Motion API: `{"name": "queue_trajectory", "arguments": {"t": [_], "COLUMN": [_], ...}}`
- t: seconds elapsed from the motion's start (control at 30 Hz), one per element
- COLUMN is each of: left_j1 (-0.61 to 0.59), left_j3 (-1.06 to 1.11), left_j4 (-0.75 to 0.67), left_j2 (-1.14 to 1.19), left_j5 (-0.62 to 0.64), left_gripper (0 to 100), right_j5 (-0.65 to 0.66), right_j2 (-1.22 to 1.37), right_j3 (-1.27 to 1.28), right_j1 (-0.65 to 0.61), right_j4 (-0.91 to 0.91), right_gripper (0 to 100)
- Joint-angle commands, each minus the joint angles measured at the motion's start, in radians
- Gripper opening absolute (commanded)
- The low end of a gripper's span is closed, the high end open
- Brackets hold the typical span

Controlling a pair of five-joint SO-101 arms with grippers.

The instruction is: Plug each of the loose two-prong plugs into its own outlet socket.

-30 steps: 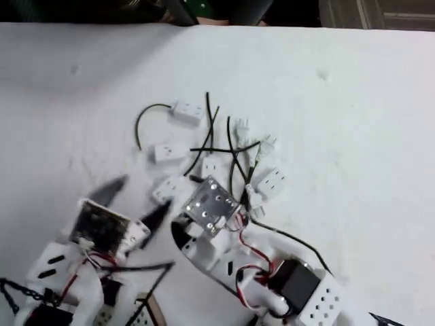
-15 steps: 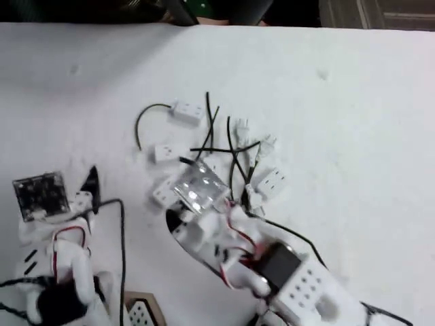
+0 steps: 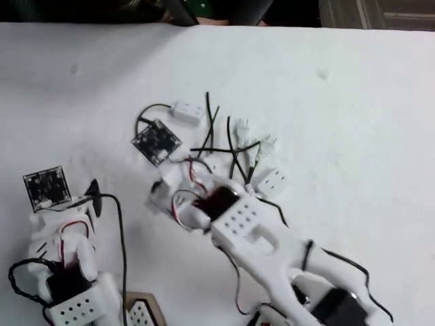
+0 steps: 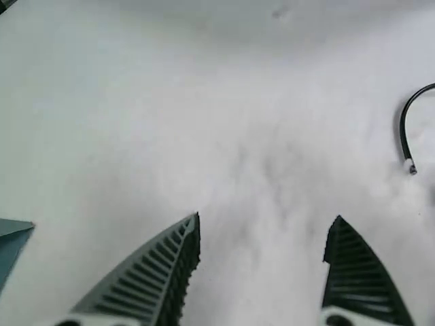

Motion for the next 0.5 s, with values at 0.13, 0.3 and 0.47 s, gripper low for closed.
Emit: {"name": "queue_trajectory", "arguments": {"t": [0.13, 0.3, 0.47], "left_j1": [-0.005, -0.005, -0.005], "left_j3": [0.008, 0.009, 0.009], "left_j4": [-0.021, -0.020, -0.020], "left_j2": [-0.010, -0.010, -0.010], "left_j5": [-0.057, -0.057, -0.057], "left_gripper": [29, 29, 29], "right_j5": [0.014, 0.014, 0.014], "right_j2": [0.162, 0.208, 0.213], "right_j3": [-0.052, -0.054, -0.058], "right_j1": [0.005, 0.004, 0.008], "right_j4": [-0.177, -0.189, -0.196], "right_gripper": [1.7, 1.7, 1.7]}}
